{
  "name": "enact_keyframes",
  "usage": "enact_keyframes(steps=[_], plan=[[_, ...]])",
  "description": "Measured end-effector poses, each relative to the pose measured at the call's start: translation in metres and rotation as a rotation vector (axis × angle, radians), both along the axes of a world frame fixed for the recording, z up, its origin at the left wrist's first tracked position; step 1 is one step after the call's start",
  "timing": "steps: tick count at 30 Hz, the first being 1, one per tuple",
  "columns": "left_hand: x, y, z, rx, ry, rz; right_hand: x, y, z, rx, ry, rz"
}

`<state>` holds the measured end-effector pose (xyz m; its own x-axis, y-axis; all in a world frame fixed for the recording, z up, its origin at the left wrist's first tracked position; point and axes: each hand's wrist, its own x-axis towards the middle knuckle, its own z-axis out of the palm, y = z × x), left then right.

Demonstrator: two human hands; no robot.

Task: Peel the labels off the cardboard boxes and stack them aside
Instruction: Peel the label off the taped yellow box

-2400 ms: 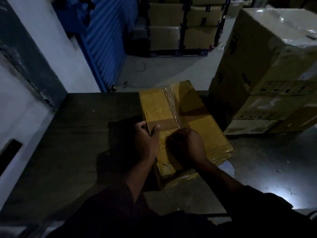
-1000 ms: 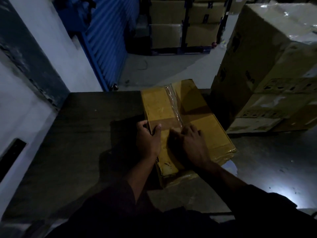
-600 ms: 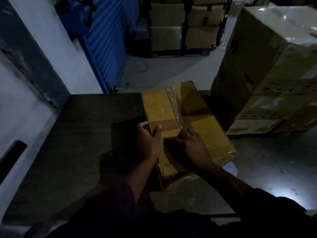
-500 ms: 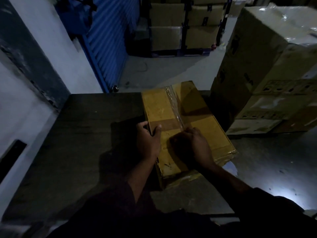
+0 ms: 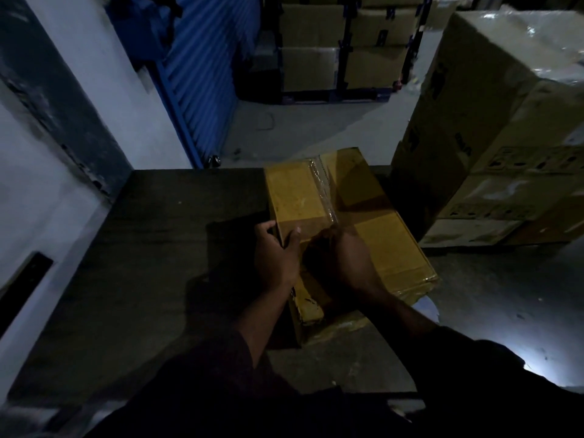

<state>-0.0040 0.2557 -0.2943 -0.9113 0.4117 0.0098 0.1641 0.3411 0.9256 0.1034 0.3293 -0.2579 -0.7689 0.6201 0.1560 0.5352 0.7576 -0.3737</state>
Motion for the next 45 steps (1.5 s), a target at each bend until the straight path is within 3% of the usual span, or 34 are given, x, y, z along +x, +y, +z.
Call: enact_keyframes(steps=[4,8,12,14,23,26,31,35,38,41,45], plan=[[0.000,0.000,0.001,0.001,-0.008,-0.006,-0.006,0.006,-0.011,0.109,-0.120,0.091],[0.001,0.000,0.002,0.000,-0.006,-0.002,-0.001,0.003,-0.010,0.009,-0.213,0.051],[0.000,0.000,0.001,0.022,-0.048,-0.003,0.021,-0.002,-0.002,-0.261,0.104,-0.029],[0.001,-0.001,0.002,0.017,-0.048,-0.005,0.028,0.000,0.003,-0.401,0.172,-0.122],[0.001,-0.001,0.003,0.032,-0.057,-0.015,0.028,-0.008,-0.002,-0.297,0.279,-0.249],[0.002,-0.002,0.005,0.016,-0.057,-0.023,0.023,-0.003,-0.002,-0.128,0.173,-0.149],[0.003,-0.002,0.005,0.010,-0.010,-0.017,0.012,0.000,0.004,-0.018,0.098,-0.027],[0.003,-0.002,0.006,-0.026,0.017,-0.012,0.011,0.000,-0.002,-0.103,0.064,0.055],[0.002,-0.002,0.007,-0.060,0.090,-0.028,0.026,-0.004,-0.003,-0.346,0.208,-0.067],[0.004,0.002,0.016,-0.166,0.360,-0.030,0.056,-0.005,-0.006,-0.507,0.439,-0.226],[0.036,0.016,0.048,-0.070,0.490,-0.106,0.107,-0.003,-0.002,-0.685,0.742,-0.432]])
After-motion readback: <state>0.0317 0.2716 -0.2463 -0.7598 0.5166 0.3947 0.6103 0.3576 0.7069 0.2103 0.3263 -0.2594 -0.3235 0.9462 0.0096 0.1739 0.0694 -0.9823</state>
